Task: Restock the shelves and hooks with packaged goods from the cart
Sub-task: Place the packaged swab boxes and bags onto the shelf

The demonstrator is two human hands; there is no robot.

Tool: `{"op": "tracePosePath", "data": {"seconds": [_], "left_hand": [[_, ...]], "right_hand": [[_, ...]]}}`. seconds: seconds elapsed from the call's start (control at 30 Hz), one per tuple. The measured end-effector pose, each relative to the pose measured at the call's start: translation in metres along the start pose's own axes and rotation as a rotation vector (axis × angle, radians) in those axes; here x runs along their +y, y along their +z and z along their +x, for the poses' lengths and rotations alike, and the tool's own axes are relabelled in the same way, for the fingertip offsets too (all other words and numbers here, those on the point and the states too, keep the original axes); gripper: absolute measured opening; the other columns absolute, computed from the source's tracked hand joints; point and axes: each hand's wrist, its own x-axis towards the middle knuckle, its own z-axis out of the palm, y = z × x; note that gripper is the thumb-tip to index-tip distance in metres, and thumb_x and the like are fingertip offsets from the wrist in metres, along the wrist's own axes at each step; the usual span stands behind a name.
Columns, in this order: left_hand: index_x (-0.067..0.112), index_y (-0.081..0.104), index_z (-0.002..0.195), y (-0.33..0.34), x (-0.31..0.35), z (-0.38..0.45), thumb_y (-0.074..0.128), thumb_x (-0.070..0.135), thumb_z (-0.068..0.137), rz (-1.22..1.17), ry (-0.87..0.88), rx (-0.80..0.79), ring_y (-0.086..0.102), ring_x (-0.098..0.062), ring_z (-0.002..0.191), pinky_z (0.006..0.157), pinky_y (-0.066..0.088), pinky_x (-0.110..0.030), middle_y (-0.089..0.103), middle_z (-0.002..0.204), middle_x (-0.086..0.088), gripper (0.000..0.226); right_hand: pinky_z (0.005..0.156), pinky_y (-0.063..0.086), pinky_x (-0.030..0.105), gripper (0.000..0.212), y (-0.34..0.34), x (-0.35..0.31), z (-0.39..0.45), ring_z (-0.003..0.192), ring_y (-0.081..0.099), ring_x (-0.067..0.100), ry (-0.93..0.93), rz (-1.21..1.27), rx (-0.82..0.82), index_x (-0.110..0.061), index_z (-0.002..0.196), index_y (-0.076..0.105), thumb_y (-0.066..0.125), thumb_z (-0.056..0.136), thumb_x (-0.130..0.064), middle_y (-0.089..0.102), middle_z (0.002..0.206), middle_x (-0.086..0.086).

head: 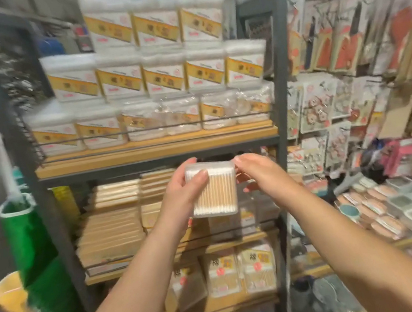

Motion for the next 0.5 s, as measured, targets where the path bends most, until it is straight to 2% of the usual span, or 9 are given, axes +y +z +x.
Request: {"op": "tracePosePath", "data": {"seconds": [0.07,0.13,0.2,0.27,0.33,0.37,0.4,0.43,0.5], "left_hand": [[0.021,0.052,0.127,-0.014,0.029,0.003,0.066,0.035,0.07,-0.025,0.061,0.047,0.065,-0.008,0.077,0.065,0.051,-0.024,0.065,0.098,0.0,0.061],[0.022,0.057,0.117,-0.029,0.058,0.002,0.072,0.029,0.078,-0.013,0.107,0.08,0.064,-0.01,0.075,0.064,0.053,-0.025,0.066,0.091,0.0,0.042],[0.022,0.061,0.104,-0.045,0.083,0.0,0.065,0.021,0.09,0.015,0.155,0.102,0.064,-0.011,0.071,0.063,0.053,-0.025,0.067,0.084,0.001,0.015],[0.022,0.063,0.098,-0.06,0.103,-0.001,0.061,0.022,0.091,0.027,0.17,0.127,0.065,-0.015,0.075,0.067,0.052,-0.029,0.069,0.081,0.001,0.007],[0.017,0.065,0.103,-0.076,0.117,-0.001,0.064,0.031,0.09,0.051,0.182,0.187,0.065,-0.02,0.085,0.073,0.051,-0.032,0.071,0.09,-0.002,0.019],[0.013,0.064,0.111,-0.084,0.122,0.0,0.066,0.041,0.087,0.093,0.185,0.23,0.065,-0.022,0.093,0.077,0.051,-0.033,0.071,0.101,-0.004,0.037],[0.012,0.06,0.122,-0.09,0.126,0.0,0.066,0.053,0.083,0.168,0.18,0.266,0.065,-0.023,0.101,0.082,0.051,-0.033,0.069,0.113,-0.007,0.057],[0.014,0.056,0.13,-0.095,0.131,-0.002,0.062,0.059,0.083,0.258,0.182,0.295,0.063,-0.021,0.107,0.083,0.051,-0.031,0.066,0.122,-0.007,0.065],[0.019,0.05,0.139,-0.101,0.136,-0.008,0.054,0.049,0.094,0.398,0.226,0.351,0.058,-0.016,0.118,0.088,0.047,-0.026,0.056,0.137,-0.002,0.054]], "right_hand": [[0.065,0.047,0.027,0.024,0.012,-0.025,0.01,0.085,0.062,0.014,-0.042,0.083,-0.09,-0.022,0.103,0.064,0.053,0.096,-0.042,0.067,0.095,-0.003],[0.068,0.047,0.028,0.038,0.025,-0.049,0.021,0.089,0.064,0.016,-0.079,0.097,-0.139,-0.02,0.113,0.064,0.06,0.086,-0.047,0.067,0.099,-0.002],[0.074,0.049,0.032,0.047,0.039,-0.072,0.031,0.095,0.065,0.019,-0.107,0.107,-0.198,-0.018,0.12,0.06,0.065,0.081,-0.044,0.067,0.106,-0.001],[0.079,0.052,0.036,0.05,0.055,-0.091,0.04,0.094,0.067,0.02,-0.132,0.159,-0.268,-0.016,0.124,0.058,0.071,0.081,-0.04,0.067,0.109,0.001],[0.076,0.053,0.037,0.063,0.072,-0.109,0.045,0.087,0.067,0.017,-0.126,0.236,-0.319,-0.018,0.131,0.054,0.077,0.076,-0.038,0.066,0.11,-0.001],[0.073,0.054,0.036,0.062,0.081,-0.117,0.046,0.086,0.067,0.016,-0.123,0.254,-0.333,-0.021,0.13,0.054,0.078,0.076,-0.036,0.067,0.107,-0.003],[0.072,0.056,0.037,0.054,0.089,-0.122,0.05,0.088,0.067,0.016,-0.13,0.236,-0.325,-0.025,0.127,0.057,0.077,0.078,-0.035,0.068,0.104,-0.005],[0.074,0.058,0.038,0.042,0.097,-0.129,0.051,0.091,0.068,0.017,-0.143,0.198,-0.296,-0.026,0.121,0.06,0.074,0.082,-0.036,0.069,0.102,-0.005],[0.07,0.057,0.033,0.025,0.111,-0.138,0.056,0.089,0.068,0.016,-0.177,0.138,-0.197,-0.026,0.107,0.065,0.069,0.087,-0.041,0.071,0.098,-0.003]]}}
